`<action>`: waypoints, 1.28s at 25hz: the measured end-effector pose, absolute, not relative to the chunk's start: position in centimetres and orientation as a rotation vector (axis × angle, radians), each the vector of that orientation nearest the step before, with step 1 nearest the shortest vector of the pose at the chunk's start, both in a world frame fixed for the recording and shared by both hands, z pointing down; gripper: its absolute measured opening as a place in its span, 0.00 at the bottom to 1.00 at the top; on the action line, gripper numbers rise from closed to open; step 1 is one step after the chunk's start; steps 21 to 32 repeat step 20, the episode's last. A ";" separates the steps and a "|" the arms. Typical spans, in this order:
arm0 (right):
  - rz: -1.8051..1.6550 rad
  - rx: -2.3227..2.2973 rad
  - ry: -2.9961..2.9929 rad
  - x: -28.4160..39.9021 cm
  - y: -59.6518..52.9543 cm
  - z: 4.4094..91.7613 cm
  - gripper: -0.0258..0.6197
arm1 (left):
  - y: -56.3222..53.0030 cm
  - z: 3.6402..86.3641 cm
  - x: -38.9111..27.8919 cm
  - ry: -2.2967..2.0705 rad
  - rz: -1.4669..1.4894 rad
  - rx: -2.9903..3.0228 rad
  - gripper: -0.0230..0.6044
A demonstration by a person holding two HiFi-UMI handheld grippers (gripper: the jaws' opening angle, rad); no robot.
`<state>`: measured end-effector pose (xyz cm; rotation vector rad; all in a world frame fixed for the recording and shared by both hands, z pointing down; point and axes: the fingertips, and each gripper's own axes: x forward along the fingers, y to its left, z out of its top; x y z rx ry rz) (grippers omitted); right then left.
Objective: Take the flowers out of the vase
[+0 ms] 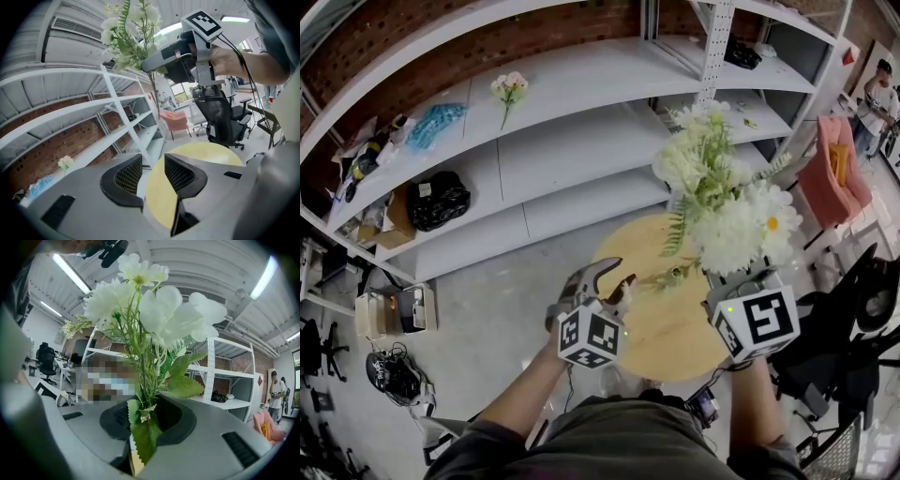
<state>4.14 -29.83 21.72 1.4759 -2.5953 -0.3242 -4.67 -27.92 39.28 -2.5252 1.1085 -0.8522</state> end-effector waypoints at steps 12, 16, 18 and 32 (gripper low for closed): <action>-0.316 1.458 -2.594 4.4 -29.9 22.0 0.16 | -27.9 39.2 -4.2 1.112 -0.860 -2.525 0.28; -0.310 1.463 -2.588 4.9 -29.8 22.3 0.16 | -27.7 39.2 -3.6 1.112 -0.858 -2.526 0.28; -0.305 1.462 -2.587 5.1 -29.7 22.5 0.16 | -27.6 39.3 -3.3 1.111 -0.857 -2.530 0.28; -0.300 1.459 -2.586 5.3 -29.7 22.6 0.16 | -27.5 39.3 -3.0 1.110 -0.857 -2.534 0.28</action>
